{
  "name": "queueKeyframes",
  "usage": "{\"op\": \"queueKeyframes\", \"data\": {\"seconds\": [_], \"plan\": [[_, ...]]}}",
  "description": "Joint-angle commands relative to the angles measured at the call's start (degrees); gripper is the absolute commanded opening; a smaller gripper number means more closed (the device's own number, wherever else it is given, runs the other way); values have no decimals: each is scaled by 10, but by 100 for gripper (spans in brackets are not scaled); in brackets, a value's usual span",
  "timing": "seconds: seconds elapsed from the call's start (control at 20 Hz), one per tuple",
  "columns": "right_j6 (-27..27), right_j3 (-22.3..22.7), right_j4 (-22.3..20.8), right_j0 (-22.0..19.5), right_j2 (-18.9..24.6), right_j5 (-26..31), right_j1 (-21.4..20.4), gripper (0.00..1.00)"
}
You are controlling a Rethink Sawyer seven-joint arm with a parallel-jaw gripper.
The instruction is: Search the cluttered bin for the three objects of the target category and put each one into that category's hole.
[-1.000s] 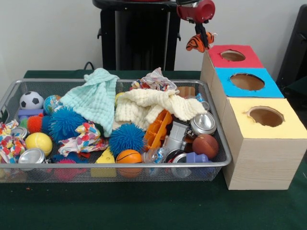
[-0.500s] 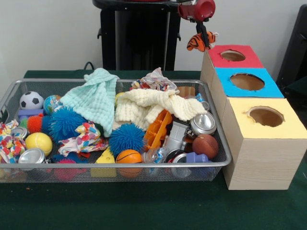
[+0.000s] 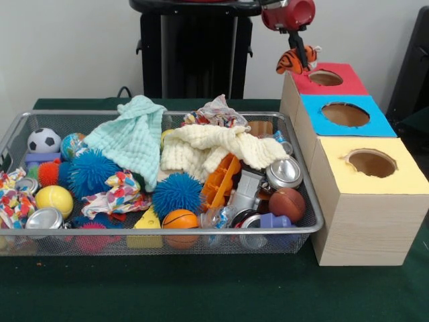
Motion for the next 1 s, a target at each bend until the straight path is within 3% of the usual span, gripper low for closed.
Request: {"op": "queueKeyframes", "data": {"seconds": [0.05, 0.6, 1.0], "plan": [[107, -86, 35, 3, 97, 19, -3, 0], [107, -81, 22, 1, 107, 20, -6, 0], [143, -57, 4, -14, 125, 32, -31, 0]]}}
